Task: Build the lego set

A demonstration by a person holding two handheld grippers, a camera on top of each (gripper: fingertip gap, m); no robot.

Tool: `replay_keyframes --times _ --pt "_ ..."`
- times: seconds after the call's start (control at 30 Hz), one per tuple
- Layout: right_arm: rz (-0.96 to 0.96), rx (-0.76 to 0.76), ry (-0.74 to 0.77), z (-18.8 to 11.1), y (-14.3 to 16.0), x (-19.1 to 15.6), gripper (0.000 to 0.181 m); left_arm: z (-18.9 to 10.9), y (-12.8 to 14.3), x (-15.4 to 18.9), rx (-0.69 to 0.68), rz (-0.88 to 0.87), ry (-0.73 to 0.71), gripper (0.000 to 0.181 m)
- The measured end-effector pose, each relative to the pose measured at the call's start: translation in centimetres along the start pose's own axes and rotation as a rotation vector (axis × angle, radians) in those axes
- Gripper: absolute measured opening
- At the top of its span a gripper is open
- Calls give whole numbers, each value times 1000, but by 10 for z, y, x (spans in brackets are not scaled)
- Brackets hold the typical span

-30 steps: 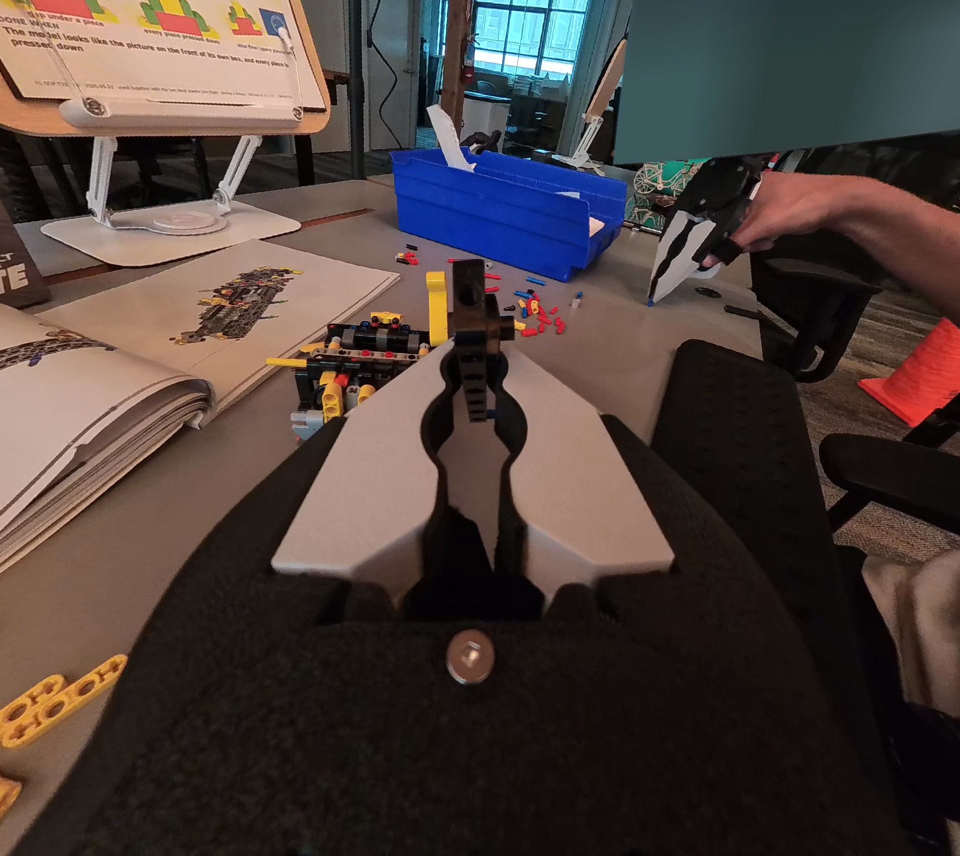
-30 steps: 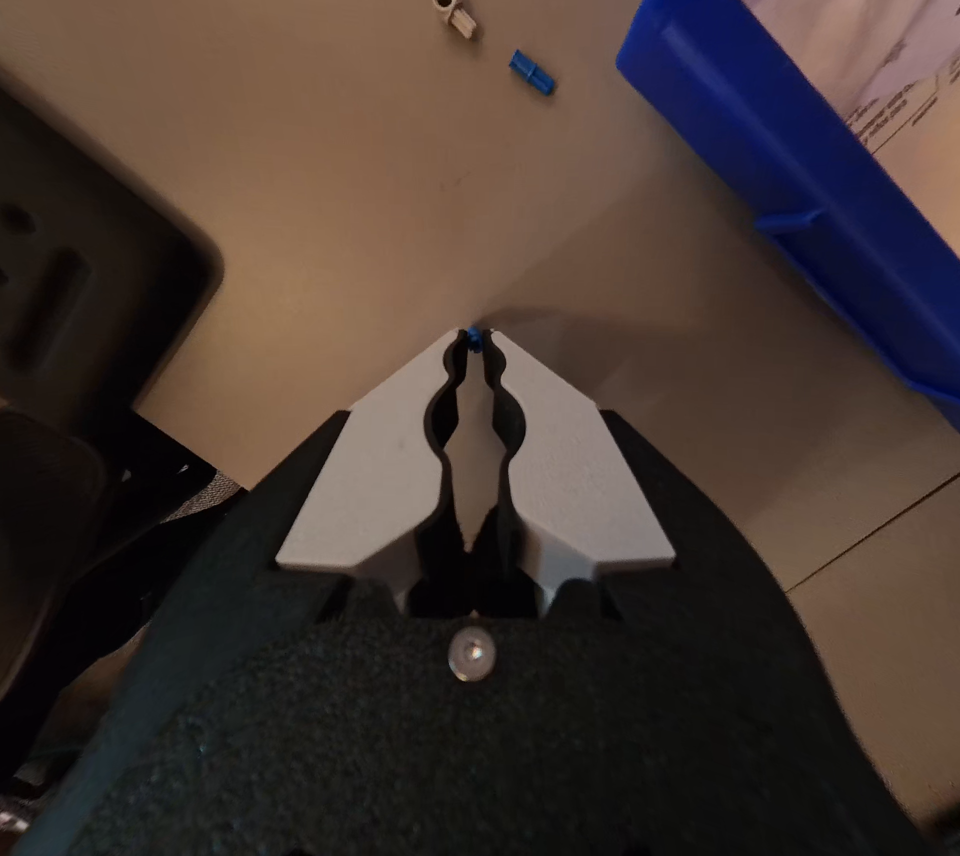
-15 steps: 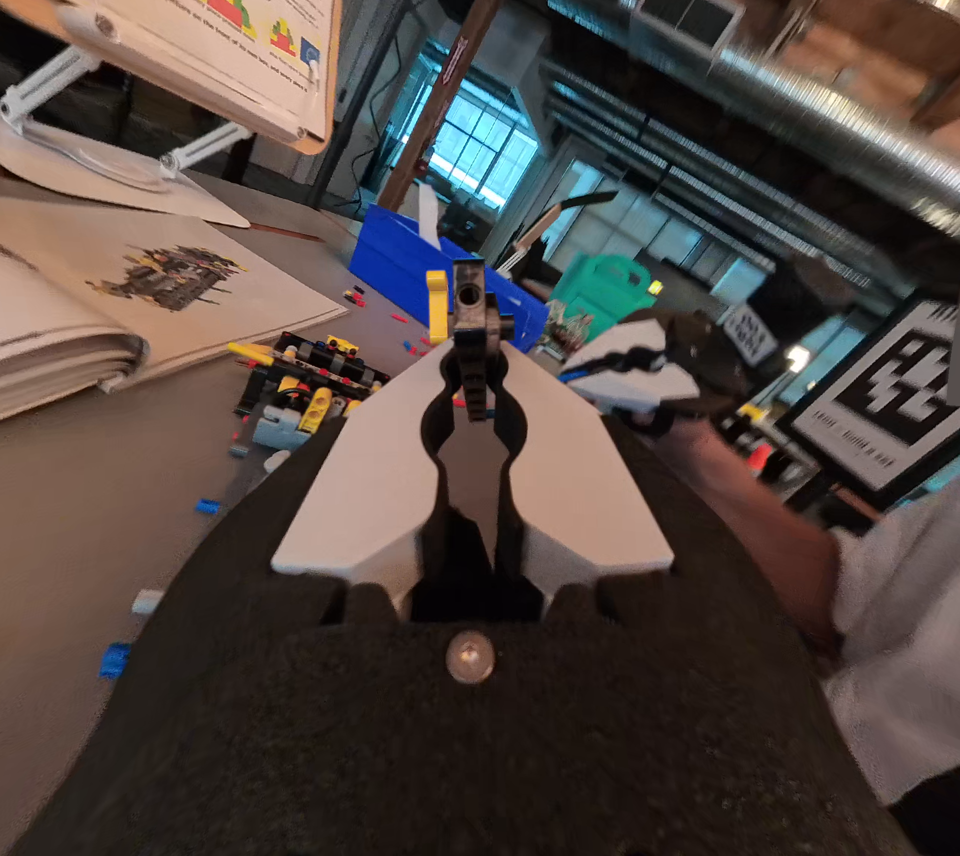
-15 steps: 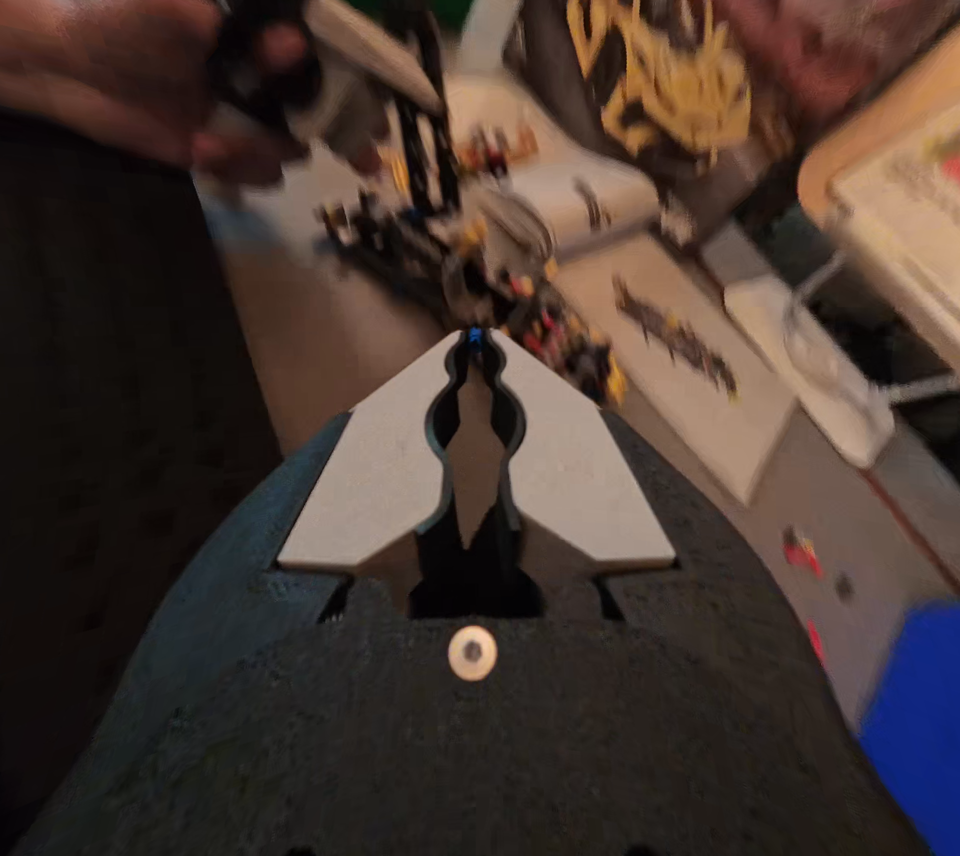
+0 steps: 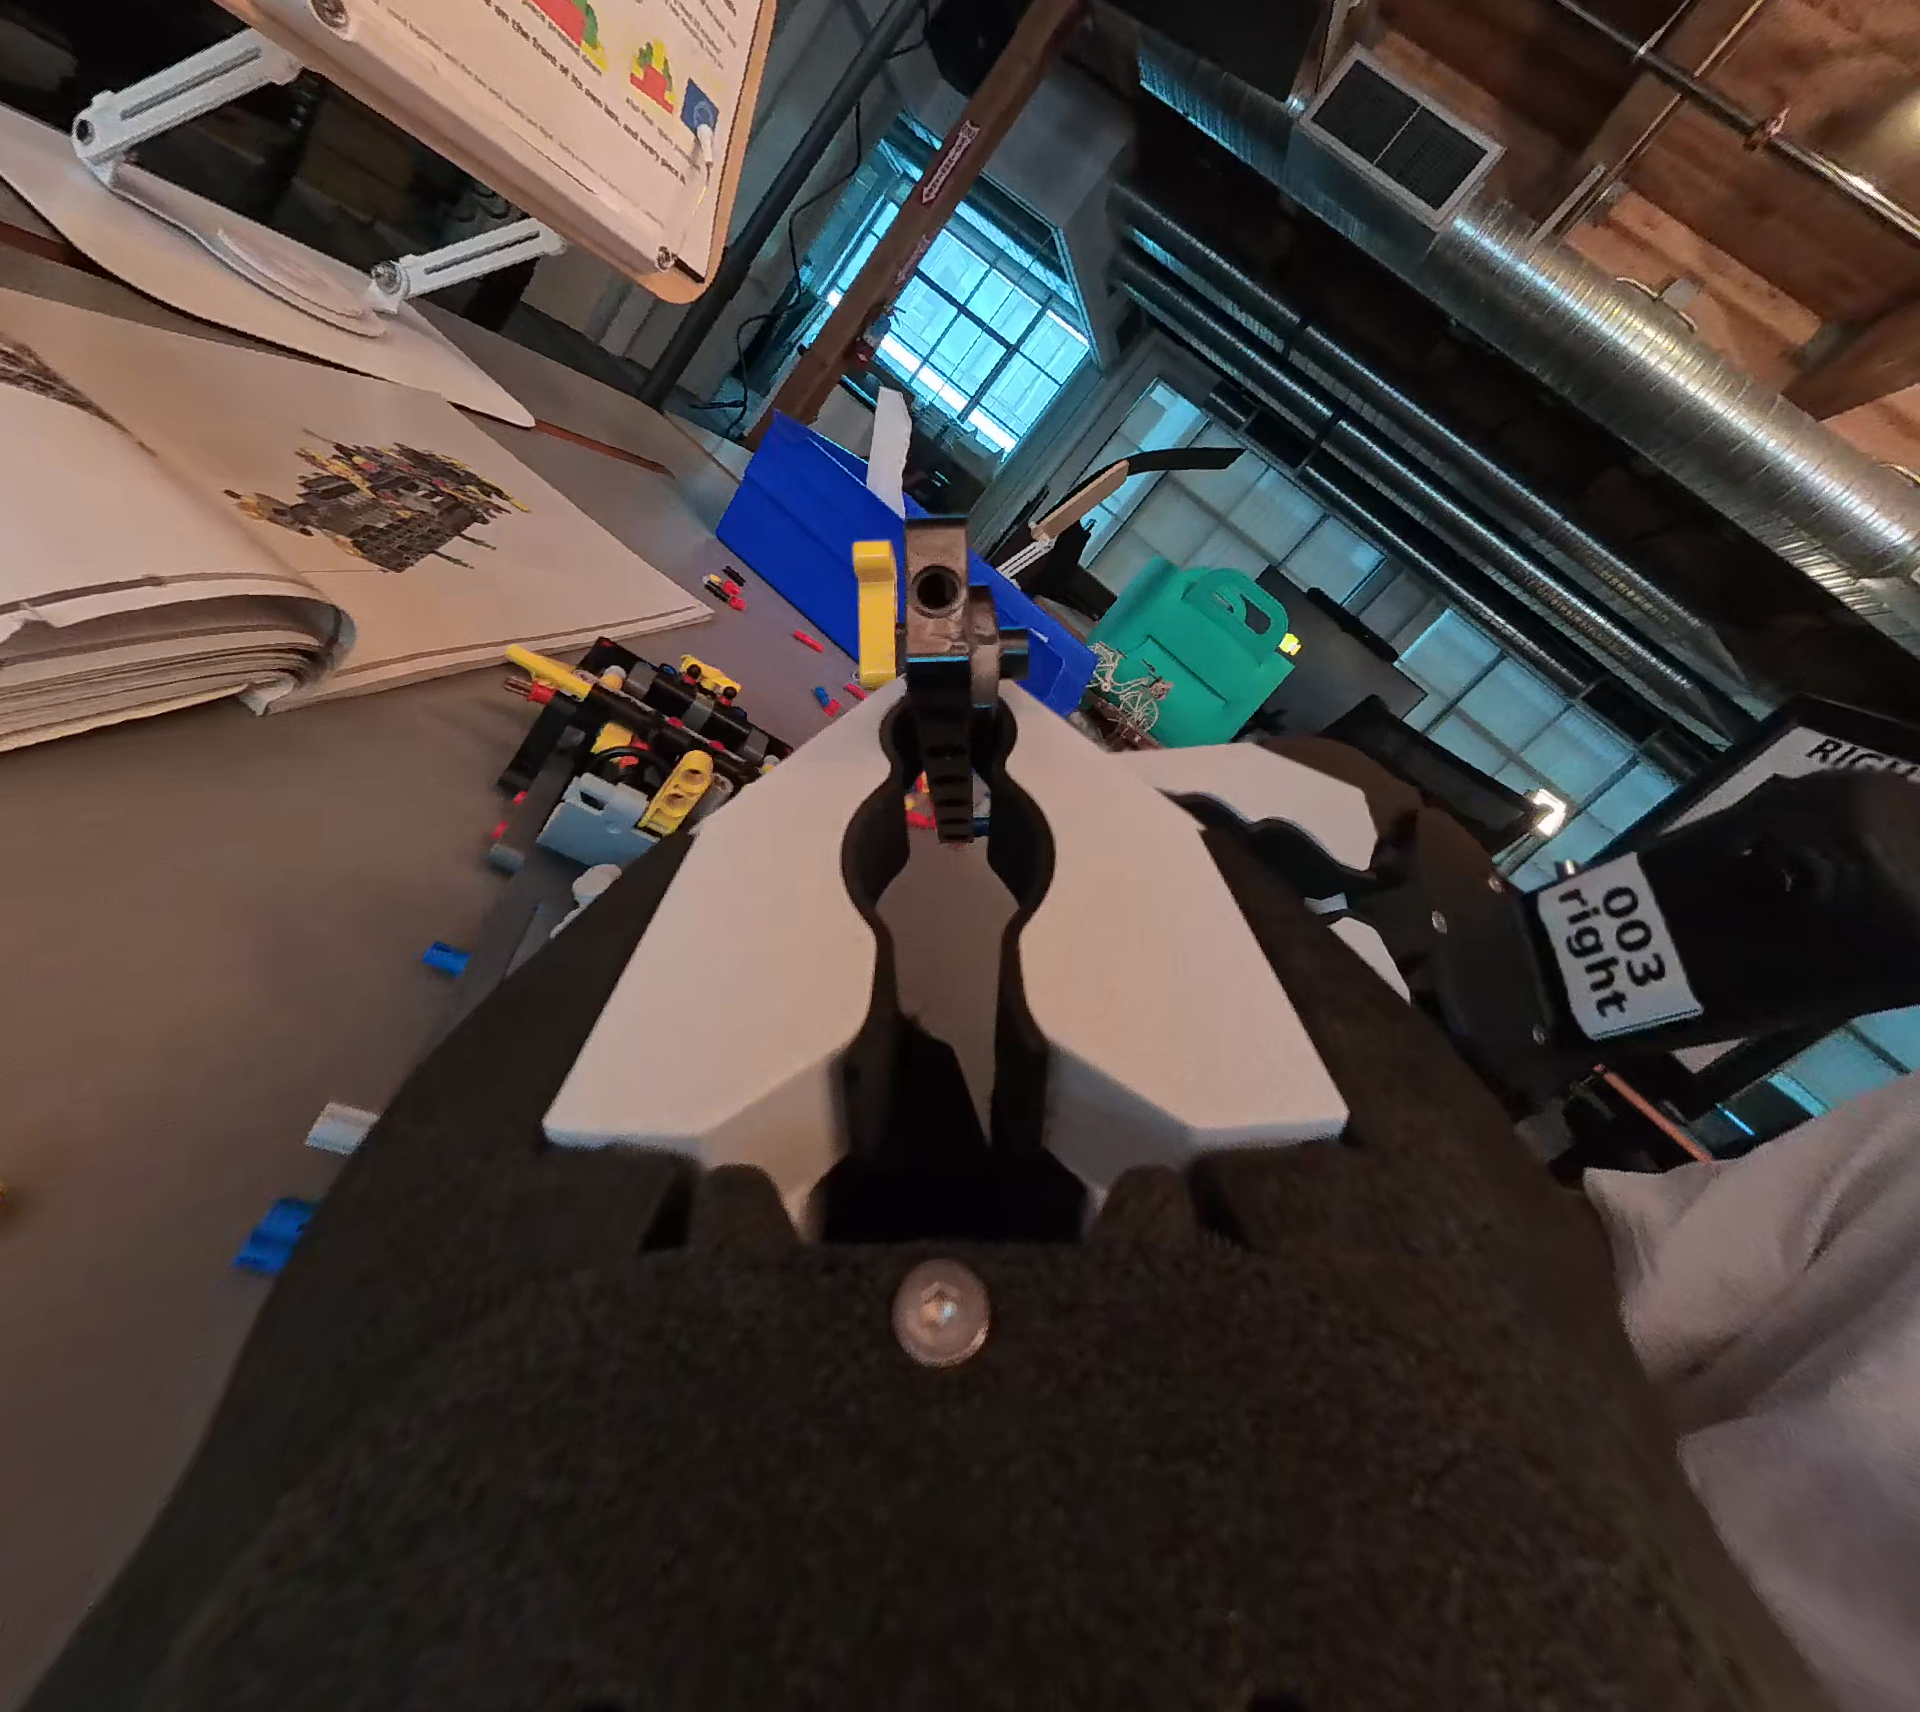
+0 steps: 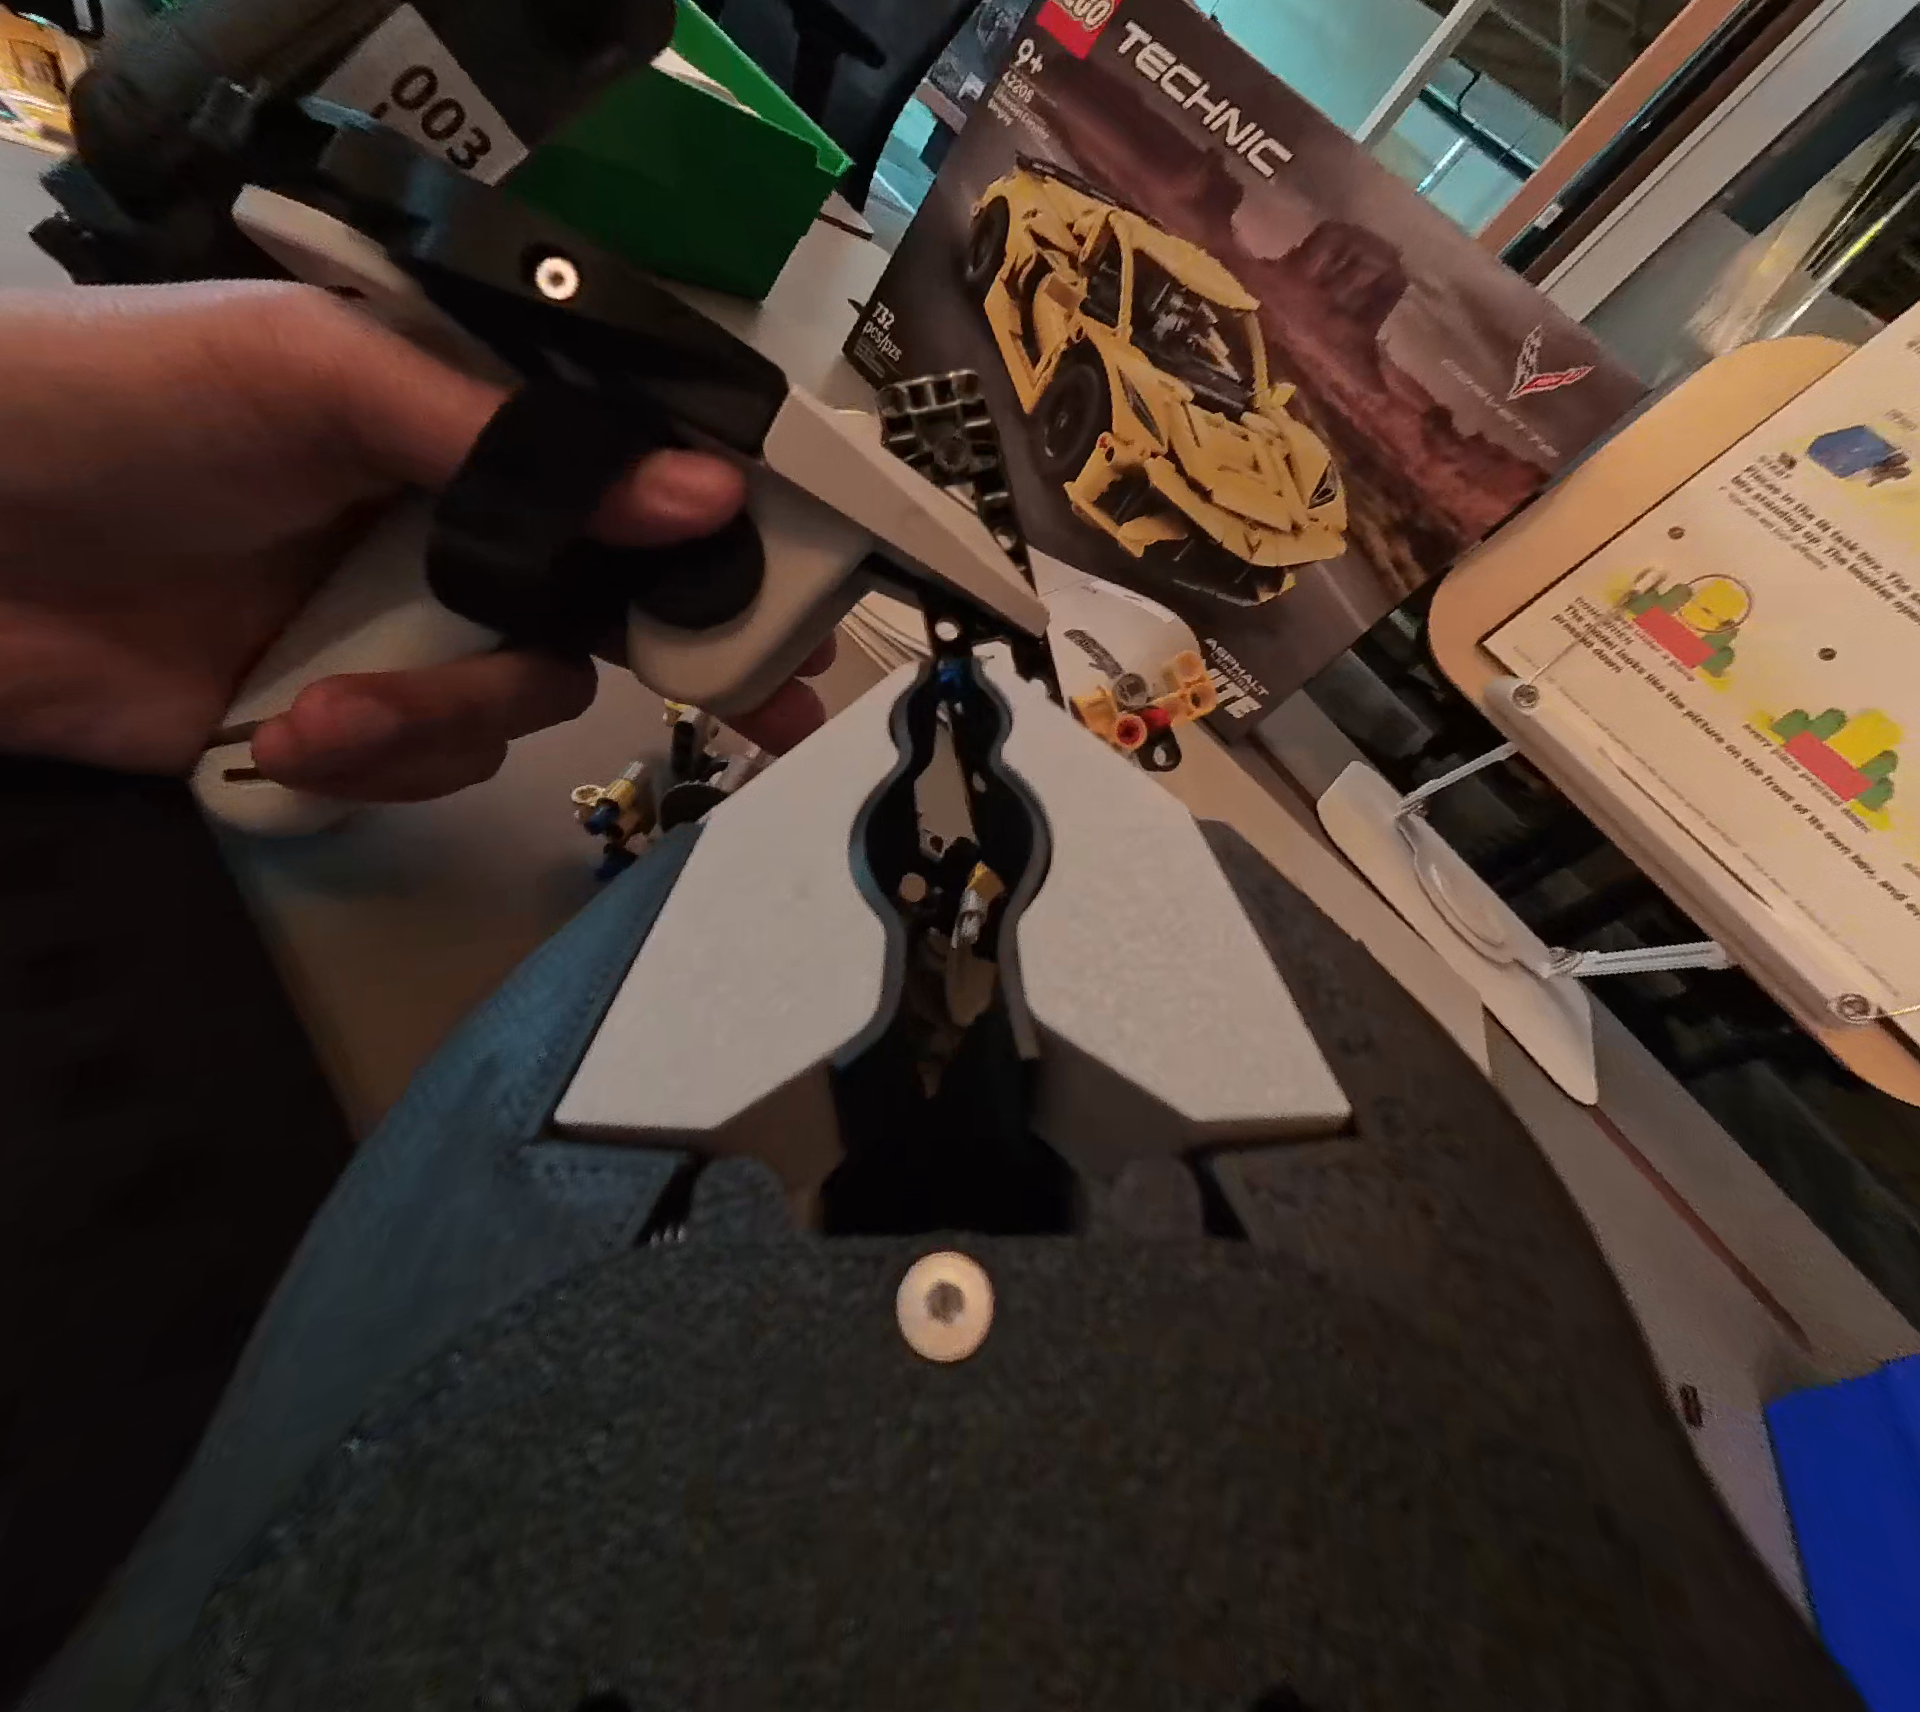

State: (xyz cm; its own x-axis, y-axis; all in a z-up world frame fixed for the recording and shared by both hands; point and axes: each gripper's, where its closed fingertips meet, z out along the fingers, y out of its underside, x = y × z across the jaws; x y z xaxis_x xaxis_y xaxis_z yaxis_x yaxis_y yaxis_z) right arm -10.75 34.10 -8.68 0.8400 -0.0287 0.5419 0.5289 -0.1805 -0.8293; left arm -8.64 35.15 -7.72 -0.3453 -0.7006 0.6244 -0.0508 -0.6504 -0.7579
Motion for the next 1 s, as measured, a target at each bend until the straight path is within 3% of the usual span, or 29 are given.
replay_keyframes --times 0.2,0.63,1.0 --pt "108 85 -24 -13 -7 0 4 1 3 6 -18 42 5 9" --pt "150 3 -35 -5 3 -5 4 2 -2 -6 35 -56 -27 9" --pt "209 -46 7 4 9 4 4 8 7 -9 -5 -1 -85 9"
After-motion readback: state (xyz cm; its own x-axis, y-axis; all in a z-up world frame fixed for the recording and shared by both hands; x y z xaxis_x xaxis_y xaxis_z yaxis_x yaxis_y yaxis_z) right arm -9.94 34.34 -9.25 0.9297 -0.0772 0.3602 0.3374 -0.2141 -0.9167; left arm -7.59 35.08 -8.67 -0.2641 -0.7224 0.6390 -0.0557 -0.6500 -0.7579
